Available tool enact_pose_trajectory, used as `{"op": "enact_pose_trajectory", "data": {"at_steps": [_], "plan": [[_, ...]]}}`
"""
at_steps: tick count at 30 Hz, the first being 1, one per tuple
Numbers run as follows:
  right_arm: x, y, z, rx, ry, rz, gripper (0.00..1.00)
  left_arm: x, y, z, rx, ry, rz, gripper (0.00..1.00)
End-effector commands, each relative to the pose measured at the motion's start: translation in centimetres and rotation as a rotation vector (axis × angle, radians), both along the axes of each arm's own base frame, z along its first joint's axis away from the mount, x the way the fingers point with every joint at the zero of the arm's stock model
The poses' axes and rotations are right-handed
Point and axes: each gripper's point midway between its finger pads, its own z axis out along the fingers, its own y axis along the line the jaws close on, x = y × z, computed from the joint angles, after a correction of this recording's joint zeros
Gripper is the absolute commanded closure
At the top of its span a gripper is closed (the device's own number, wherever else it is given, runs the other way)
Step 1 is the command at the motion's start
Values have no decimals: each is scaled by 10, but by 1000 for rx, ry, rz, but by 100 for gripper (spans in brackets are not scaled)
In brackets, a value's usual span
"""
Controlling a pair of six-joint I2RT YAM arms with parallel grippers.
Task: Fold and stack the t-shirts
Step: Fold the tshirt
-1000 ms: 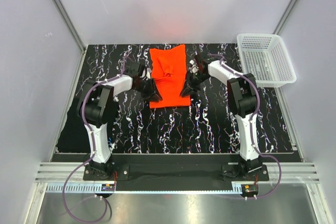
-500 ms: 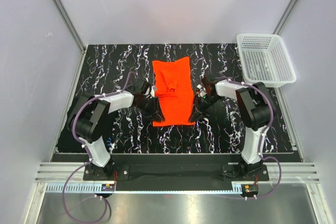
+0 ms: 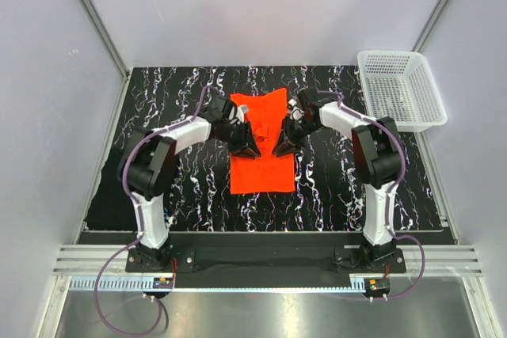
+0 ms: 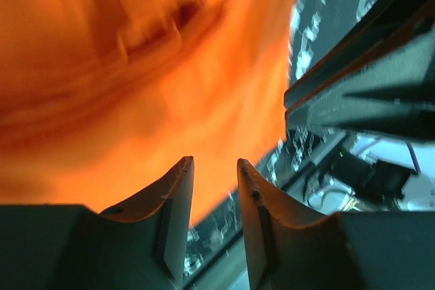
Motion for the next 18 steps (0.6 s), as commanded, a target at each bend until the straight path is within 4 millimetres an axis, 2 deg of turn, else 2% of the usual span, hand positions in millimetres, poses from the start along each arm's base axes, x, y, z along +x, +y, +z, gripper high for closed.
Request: {"op": "enact_pose_trajectory", "data": {"at_steps": [1,2,3,4,6,9,11,13,15,18], "plan": [[22,14,4,49,2,-2,70,25,-7,-2,-29,-34,-7,64],[26,14,2,50,5,-7,70,30,-3,-12,-17,-22,1,64],[29,14,-6,46,22,-16,70,34,-3,-14,-17,-20,4,64],[35,14,-5,52,13,-19,70,37,-1,-18,-15,-15,10,64],[43,10,-15,45,25,-33,70,44,11,-29,0,-3,33,65],[55,-4,-26,41,38,-66,70,56,30,-34,-2,5,70,64],[64,-15,-35,38,47,-91,71,62,38,-31,-35,0,64,64],[70,-22,-38,5,29,-102,71,64,36,-20,-97,-6,30,62],[71,-26,-35,-20,6,-87,71,68,36,-8,-141,-22,11,61],[75,-21,-15,16,-12,-91,71,71,30,22,-210,-54,-14,61]]}}
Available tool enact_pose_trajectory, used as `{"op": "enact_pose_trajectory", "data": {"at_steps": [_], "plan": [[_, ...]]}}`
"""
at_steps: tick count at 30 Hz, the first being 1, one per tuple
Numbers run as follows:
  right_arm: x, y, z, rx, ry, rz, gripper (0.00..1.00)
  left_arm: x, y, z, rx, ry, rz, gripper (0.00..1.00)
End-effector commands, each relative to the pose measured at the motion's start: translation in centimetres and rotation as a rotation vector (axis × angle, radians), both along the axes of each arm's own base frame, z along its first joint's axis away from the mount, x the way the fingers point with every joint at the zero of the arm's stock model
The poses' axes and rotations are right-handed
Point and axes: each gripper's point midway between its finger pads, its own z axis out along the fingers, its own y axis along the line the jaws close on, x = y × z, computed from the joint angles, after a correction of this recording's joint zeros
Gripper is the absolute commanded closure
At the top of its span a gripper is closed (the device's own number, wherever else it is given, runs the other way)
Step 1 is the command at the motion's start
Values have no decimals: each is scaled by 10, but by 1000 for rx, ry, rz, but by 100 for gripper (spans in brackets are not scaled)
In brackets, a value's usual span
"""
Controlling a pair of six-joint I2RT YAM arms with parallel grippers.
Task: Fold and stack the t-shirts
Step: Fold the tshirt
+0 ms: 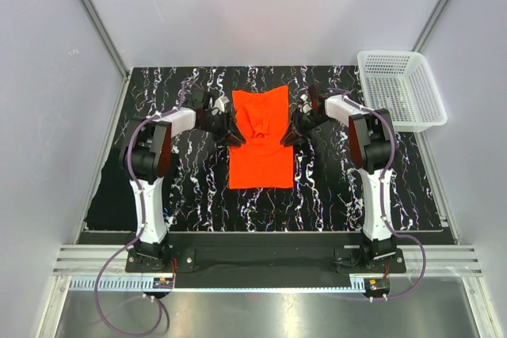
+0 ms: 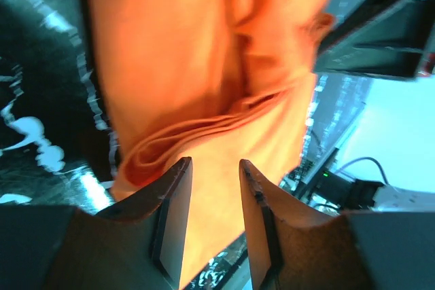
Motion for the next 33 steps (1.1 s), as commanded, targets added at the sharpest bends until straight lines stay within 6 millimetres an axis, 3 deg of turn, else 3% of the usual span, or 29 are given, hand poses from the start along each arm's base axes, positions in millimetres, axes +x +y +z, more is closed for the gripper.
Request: {"op": "enact_pose_trajectory", "data": {"at_steps": [1,6,12,15,20,24,25,28,30,33], "plan": [[13,9,33,33,-83,21,71,8,-19,60,-126,-128,-84,61],[17,14,68,76,-119,-3,69,37,-31,86,-195,-182,-19,66],[11,14,88,99,-135,-8,69,68,-48,86,-317,-184,68,78],[2,10,86,93,-121,-9,69,79,-58,79,-344,-175,91,80],[-5,2,80,75,-110,-14,69,72,-81,52,-313,-125,56,81],[-8,-4,76,64,-103,-20,69,60,-78,6,-185,-43,78,87],[-7,-6,77,64,-109,-24,69,46,-71,-11,-111,2,60,87],[-10,-9,74,58,-99,-27,69,41,-59,-27,-6,12,43,85],[-8,-11,74,56,-103,-32,69,44,-56,-19,4,-14,35,82],[-9,-13,72,52,-102,-31,68,55,-55,12,-15,-97,26,73]]}}
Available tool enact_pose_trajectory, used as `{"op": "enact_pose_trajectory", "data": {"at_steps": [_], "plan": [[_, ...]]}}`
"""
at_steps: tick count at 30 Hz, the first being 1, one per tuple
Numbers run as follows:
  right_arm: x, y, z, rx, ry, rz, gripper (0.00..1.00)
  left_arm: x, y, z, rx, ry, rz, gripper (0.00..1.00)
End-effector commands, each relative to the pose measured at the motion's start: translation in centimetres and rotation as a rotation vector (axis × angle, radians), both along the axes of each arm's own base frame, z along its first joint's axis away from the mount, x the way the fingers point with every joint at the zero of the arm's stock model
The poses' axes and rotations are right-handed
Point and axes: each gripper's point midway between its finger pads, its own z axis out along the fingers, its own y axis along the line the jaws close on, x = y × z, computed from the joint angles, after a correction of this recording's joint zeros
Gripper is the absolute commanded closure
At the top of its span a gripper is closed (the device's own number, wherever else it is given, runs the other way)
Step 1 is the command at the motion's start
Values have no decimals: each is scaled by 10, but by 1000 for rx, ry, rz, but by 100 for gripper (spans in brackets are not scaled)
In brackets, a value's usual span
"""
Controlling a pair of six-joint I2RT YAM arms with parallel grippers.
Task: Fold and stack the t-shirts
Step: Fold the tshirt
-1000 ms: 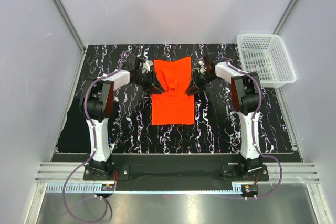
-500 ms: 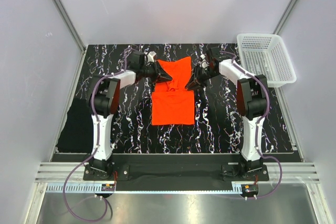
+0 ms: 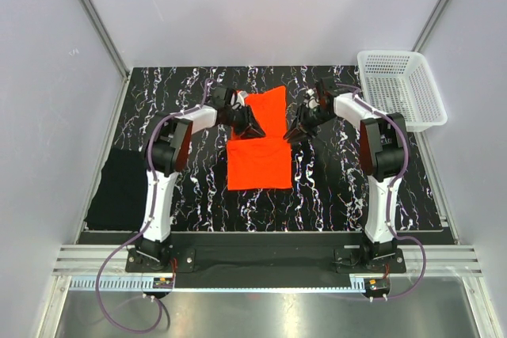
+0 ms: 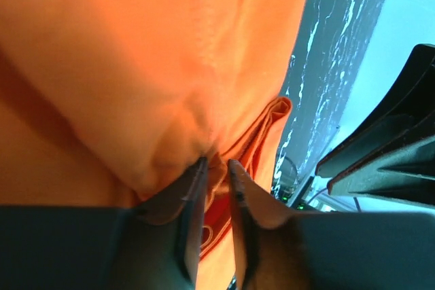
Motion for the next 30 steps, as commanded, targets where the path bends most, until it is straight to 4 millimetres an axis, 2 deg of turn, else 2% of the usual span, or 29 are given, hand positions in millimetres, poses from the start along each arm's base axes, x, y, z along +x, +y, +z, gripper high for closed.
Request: {"op": "enact_pose_trajectory", "data": {"at_steps": [1,2,6,10,11,12,13,14,15,16,17,18,19,20,21,22,23,24,25,26,27,28,29,30], "plan": [[1,-4,25,9,-70,5,69,16,16,33,63,-117,1,71],[2,-5,25,9,-73,4,68,20,14,50,54,-152,0,69],[-6,-10,22,-2,-66,8,68,27,26,90,34,-204,37,67],[-20,-17,16,-33,-57,7,64,29,56,126,52,-266,100,62],[-24,-18,20,-36,-66,5,62,23,63,125,68,-258,109,62],[-32,-21,13,-45,-45,2,60,19,75,142,83,-282,142,60],[-36,-22,12,-50,-34,-12,59,6,82,132,100,-243,157,60],[-48,-25,13,-57,-24,-25,58,-2,88,130,111,-226,176,60],[-52,-28,11,-73,-24,-48,53,-11,96,149,132,-274,220,58],[-51,-27,14,-65,-32,-88,50,-31,102,126,160,-207,240,56],[-64,-31,14,-66,-26,-113,48,-43,104,126,165,-206,256,54],[-63,-30,16,-48,-54,-137,43,-49,108,122,175,-210,290,48],[-68,-27,18,-30,-30,-176,42,-76,111,111,161,-149,329,46],[-83,-28,13,-25,-8,-192,41,-87,110,106,140,-126,345,45],[-89,-27,11,-21,-3,-204,41,-91,110,105,105,-134,372,44],[-92,-21,10,-12,1,-224,41,-113,113,93,85,-67,410,41],[-104,-23,2,-30,17,-243,41,-120,113,90,62,-47,427,40],[-105,-20,1,-22,-3,-259,40,-131,111,78,35,1,456,38],[-108,-16,0,-9,20,-302,40,-136,110,78,16,13,470,37],[-122,-15,-6,-20,24,-317,40,-140,110,80,-4,9,486,36],[-119,-12,-5,-7,-4,-342,40,-141,107,82,-31,20,508,34],[-122,-8,-1,8,6,-387,39,-149,109,72,-24,46,519,34],[-133,-7,-12,-4,23,-403,39,-151,110,67,-17,58,534,34],[-129,-2,-10,24,-7,-417,39,-150,107,68,-40,53,549,34]]}}
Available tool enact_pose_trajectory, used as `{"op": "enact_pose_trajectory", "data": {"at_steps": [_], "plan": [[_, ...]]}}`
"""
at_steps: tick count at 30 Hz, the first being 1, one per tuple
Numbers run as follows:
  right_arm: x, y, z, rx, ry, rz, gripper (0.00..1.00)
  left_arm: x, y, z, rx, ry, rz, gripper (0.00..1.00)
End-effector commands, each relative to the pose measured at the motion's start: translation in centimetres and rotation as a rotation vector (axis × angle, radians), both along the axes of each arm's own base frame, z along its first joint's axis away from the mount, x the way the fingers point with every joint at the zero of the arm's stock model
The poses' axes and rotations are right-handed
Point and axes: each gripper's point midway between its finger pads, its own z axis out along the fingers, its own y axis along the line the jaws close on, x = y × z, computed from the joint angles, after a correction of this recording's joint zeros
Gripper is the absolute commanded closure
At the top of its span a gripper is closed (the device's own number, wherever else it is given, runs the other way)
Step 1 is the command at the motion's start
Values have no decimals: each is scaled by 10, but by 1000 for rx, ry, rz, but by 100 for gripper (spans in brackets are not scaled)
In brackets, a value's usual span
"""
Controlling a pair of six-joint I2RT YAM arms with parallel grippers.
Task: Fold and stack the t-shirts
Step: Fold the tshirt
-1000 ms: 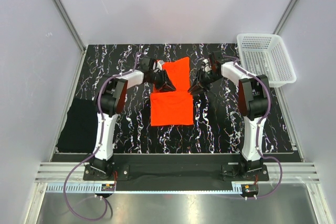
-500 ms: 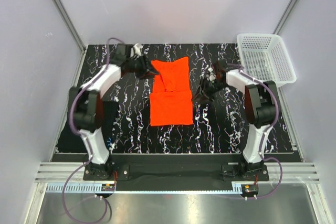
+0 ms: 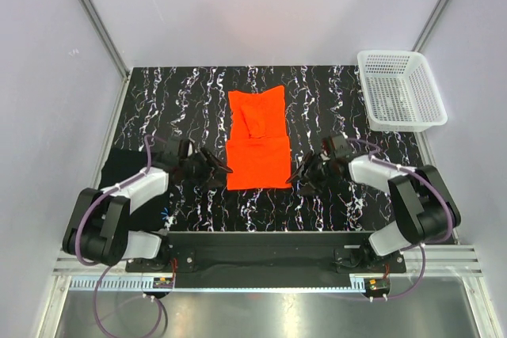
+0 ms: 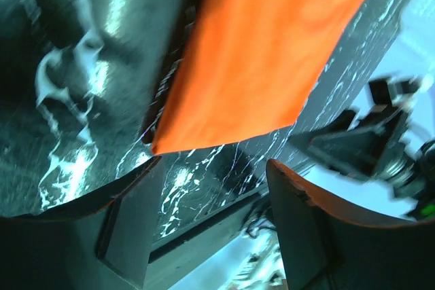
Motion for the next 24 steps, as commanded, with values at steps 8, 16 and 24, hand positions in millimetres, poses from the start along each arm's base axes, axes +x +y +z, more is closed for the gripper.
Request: {"op": "enact_pose_trajectory", "data": {"at_steps": [8,16,24], "plan": [[27,11,-4,40,-101,-349,42,3,-4,-9,-136,-8,238,36],[24,5,-18,19,-69,-427,48,-20,-1,-36,-77,178,287,39],[22,4,-25,5,-56,-429,51,-38,4,-56,-5,315,328,43]]}}
